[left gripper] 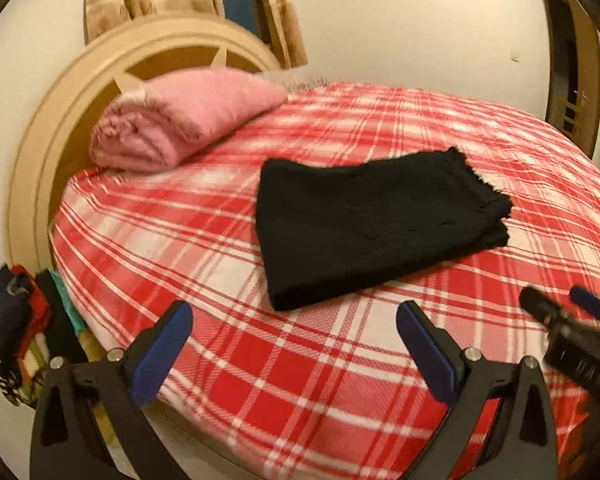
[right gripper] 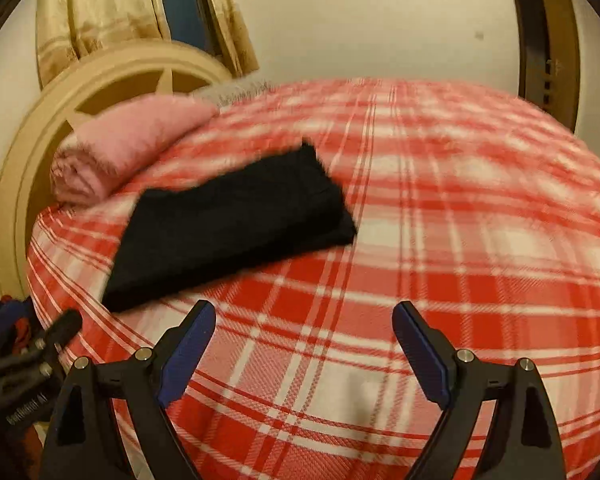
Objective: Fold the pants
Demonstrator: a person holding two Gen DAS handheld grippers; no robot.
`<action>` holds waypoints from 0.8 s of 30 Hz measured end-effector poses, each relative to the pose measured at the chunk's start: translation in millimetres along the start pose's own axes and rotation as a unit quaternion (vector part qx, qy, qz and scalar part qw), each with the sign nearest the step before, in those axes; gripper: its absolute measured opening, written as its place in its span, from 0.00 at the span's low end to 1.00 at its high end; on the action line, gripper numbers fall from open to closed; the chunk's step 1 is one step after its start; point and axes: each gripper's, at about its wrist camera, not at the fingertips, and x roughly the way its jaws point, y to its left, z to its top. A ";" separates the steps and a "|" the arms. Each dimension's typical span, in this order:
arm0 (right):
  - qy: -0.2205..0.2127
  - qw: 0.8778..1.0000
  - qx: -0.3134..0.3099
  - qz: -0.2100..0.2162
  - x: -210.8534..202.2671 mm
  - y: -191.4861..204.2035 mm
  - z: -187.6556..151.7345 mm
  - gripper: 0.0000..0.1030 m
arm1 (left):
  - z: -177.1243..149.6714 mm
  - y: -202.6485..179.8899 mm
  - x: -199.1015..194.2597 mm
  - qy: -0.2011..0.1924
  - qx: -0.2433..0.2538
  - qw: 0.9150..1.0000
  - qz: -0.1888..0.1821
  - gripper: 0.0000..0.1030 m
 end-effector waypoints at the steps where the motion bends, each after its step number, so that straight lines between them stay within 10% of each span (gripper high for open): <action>1: -0.016 1.000 0.000 -0.001 -13.2 1.2 4.4 0.88 | 0.8 0.3 -8.0 -0.005 0.004 1.000 0.006 1.00; 10: -0.231 0.972 -0.040 -0.006 -147.3 21.1 23.3 0.90 | 24.6 19.9 -91.3 -0.115 -0.009 0.993 0.010 1.00; 24: -0.254 0.967 -0.018 -0.016 -164.7 16.2 7.0 0.91 | 21.1 14.1 -114.4 -0.138 -0.011 0.990 0.020 1.00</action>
